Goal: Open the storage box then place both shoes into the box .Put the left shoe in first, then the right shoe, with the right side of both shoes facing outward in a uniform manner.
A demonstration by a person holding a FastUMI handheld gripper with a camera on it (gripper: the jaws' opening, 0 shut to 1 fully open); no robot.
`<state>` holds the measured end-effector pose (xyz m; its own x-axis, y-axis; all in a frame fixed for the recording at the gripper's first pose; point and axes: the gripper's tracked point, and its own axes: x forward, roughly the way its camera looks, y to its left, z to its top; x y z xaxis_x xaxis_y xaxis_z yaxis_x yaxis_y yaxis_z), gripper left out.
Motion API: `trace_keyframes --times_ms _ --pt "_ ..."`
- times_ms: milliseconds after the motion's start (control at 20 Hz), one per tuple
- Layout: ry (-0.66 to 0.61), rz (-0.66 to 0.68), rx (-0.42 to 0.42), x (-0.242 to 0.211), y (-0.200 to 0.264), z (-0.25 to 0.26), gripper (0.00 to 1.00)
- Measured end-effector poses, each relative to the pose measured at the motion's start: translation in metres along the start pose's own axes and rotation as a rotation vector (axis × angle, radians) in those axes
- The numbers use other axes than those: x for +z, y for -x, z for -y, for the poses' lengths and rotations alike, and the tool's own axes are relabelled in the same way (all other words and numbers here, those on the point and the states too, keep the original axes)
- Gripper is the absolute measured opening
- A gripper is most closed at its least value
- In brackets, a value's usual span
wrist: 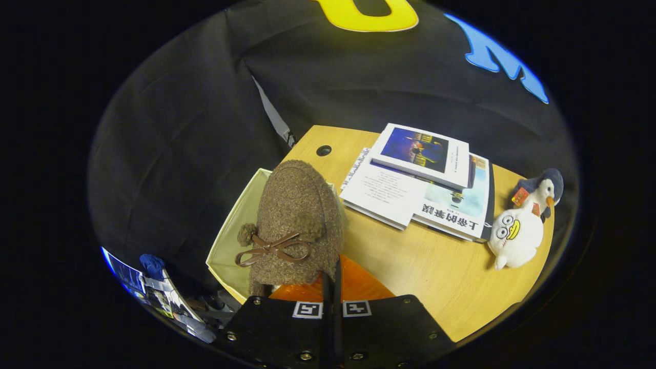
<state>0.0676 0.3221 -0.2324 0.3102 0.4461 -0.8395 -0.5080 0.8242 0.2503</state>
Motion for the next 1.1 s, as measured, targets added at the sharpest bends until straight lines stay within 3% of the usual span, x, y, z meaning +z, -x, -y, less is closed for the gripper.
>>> trace_keyframes --times_ms 500,1100 --pt "0.052 -0.040 0.029 0.014 -0.032 -0.050 0.00" --pt "0.071 -0.077 -0.004 0.018 -0.068 -0.070 0.00"
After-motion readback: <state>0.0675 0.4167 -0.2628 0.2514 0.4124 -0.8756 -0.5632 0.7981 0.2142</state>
